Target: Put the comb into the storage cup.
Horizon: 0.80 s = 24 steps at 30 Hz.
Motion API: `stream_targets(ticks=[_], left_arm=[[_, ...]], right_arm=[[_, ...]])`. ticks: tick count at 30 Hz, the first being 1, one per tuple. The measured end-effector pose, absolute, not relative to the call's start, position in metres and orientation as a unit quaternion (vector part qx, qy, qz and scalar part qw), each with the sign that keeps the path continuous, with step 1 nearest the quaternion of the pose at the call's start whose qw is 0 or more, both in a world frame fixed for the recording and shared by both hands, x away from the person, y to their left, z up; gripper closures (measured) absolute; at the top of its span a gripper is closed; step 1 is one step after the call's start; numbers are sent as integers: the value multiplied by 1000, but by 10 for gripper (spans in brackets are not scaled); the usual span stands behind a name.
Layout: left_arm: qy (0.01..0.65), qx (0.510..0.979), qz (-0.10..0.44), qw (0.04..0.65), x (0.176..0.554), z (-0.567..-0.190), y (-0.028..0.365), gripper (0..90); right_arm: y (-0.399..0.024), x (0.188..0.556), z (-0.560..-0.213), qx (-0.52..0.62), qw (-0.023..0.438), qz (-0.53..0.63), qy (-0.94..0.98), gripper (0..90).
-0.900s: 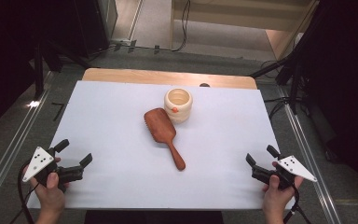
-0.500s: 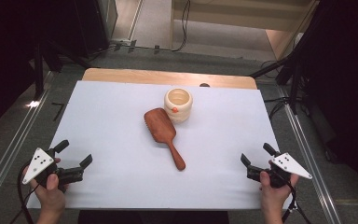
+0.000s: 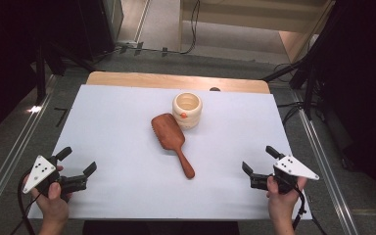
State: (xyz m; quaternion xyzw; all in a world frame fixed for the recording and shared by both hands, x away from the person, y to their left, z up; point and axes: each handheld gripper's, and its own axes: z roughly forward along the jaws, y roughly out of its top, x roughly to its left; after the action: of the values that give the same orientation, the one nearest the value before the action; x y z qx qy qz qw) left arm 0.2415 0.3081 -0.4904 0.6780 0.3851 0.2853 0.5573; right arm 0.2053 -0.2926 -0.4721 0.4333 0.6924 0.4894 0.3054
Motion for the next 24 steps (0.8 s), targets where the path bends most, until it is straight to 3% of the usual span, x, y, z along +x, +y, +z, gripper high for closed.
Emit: stream_targets(ticks=[24], left_arm=[[381, 680, 286, 557, 241, -490, 308, 0]], right_arm=[[-261, 228, -444, 406, 279, 497, 715, 0]])
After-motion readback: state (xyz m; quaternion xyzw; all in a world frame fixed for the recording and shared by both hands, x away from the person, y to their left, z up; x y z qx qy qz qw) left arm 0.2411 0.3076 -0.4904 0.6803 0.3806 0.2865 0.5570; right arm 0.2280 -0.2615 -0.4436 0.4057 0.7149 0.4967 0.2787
